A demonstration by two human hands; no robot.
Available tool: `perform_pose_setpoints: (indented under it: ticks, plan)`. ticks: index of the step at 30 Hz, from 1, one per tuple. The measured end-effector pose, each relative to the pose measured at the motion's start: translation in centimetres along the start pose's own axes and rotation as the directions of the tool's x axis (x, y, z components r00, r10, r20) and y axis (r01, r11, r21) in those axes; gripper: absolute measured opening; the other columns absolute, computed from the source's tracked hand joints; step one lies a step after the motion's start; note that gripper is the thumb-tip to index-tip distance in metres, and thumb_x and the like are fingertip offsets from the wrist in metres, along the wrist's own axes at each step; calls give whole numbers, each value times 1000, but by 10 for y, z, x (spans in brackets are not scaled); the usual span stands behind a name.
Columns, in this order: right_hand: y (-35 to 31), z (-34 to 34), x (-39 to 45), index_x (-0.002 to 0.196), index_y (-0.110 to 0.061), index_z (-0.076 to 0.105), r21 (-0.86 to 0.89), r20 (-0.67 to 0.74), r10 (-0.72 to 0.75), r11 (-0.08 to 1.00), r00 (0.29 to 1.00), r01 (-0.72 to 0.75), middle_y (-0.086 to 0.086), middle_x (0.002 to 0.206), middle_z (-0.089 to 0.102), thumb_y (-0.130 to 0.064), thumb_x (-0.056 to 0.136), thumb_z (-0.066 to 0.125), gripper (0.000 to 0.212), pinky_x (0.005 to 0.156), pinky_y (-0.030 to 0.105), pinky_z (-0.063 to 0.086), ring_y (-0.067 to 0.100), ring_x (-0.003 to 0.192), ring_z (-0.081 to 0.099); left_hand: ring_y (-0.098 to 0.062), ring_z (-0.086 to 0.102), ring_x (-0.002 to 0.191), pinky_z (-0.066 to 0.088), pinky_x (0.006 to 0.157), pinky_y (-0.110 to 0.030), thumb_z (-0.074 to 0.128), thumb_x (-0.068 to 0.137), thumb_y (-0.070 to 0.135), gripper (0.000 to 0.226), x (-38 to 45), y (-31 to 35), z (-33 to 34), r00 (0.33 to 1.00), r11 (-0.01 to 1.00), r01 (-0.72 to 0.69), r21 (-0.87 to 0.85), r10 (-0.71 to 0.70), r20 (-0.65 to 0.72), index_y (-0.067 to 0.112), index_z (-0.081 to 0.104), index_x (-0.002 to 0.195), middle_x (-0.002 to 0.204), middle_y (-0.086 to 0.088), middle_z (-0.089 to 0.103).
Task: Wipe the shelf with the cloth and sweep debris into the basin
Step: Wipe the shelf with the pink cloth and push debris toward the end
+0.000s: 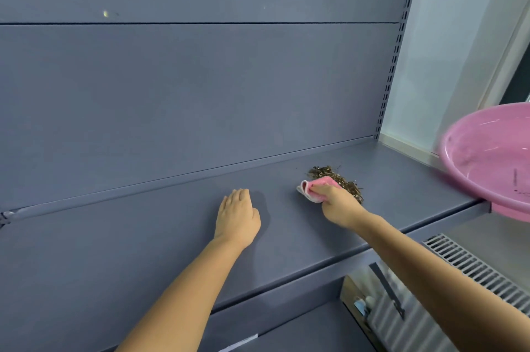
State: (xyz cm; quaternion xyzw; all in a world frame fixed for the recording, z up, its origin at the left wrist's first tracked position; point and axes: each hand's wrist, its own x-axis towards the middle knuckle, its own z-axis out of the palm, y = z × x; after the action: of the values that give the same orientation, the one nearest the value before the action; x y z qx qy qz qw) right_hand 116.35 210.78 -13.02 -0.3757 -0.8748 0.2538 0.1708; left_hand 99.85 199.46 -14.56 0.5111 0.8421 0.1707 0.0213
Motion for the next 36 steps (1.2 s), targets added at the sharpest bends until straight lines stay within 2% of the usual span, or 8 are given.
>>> perform_pose_setpoints:
  ticks: [4, 7, 13, 16, 19, 26, 30, 36]
  plan:
    - [-26, 7, 11, 92, -20, 63, 22, -14, 5, 1000, 1000, -5, 0, 115, 68, 9, 72, 29, 49, 88, 27, 50, 22, 115, 61, -24, 28, 143, 17, 120, -32, 30, 96, 7, 47, 13, -3, -8, 1000, 1000, 0, -16, 0, 2, 2, 29, 143, 150, -11, 35]
    - [-55, 41, 15, 68, -22, 54, 44, 104, -161, 987, 982, 157, -2, 77, 59, 2, 65, 28, 36, 67, 26, 41, 17, 73, 51, -24, 28, 142, 17, 120, -31, 33, 98, 11, 45, 26, -7, -12, 1000, 1000, 6, -15, -6, -15, 1, 30, 142, 150, -11, 35]
    - [-65, 68, 39, 98, -9, 61, -26, 147, -103, 994, 984, 108, 6, 110, 60, 9, 86, 35, 34, 90, 21, 30, 19, 114, 45, -21, 18, 147, 11, 120, -30, 30, 100, 14, 47, 31, -18, -4, 1000, 1000, 23, -2, -23, -12, 1, 24, 145, 156, -11, 25]
    - [-52, 49, 50, 138, -12, 42, -86, 109, 10, 996, 994, -1, 8, 146, 40, 2, 91, 36, 49, 110, 29, 28, 24, 136, 35, -19, 9, 150, 4, 122, -30, 28, 98, 11, 53, 31, -18, -1, 1000, 1000, 1, 13, -1, -17, 3, 16, 149, 159, -9, 15]
    - [-31, 30, 54, 142, -13, 37, -121, 61, 119, 986, 991, -111, 9, 150, 35, 1, 92, 36, 52, 112, 29, 26, 25, 139, 32, -19, 8, 150, 3, 122, -31, 28, 98, 11, 52, 30, -17, 0, 1000, 1000, -16, 25, 16, -17, 3, 16, 149, 159, -9, 15]
    - [-55, 25, 61, 117, 1, 56, 42, -37, 123, 992, 992, -121, 14, 133, 57, 11, 83, 30, 44, 92, 18, 42, 22, 130, 47, -19, 11, 149, 4, 123, -30, 28, 98, 11, 52, 33, -18, 1, 999, 999, -36, 27, 37, -23, 3, 18, 148, 159, -9, 18]
    - [-87, 72, 68, 62, -15, 52, 28, 71, -99, 995, 993, 97, 4, 69, 57, 7, 78, 31, 34, 69, 31, 38, 25, 79, 54, -22, 30, 139, 18, 118, -27, 31, 96, 10, 44, 35, -21, 2, 996, 1000, -5, -16, 3, -90, 8, 29, 141, 146, -8, 36]
    - [-82, 72, 90, 126, -4, 53, -39, 163, -14, 999, 986, 21, 15, 131, 55, 3, 89, 37, 41, 104, 33, 41, 28, 122, 50, -18, 8, 150, 4, 122, -29, 29, 96, 6, 58, 35, -20, 1, 998, 999, 11, -42, -14, -63, 4, 9, 150, 159, -8, 13]
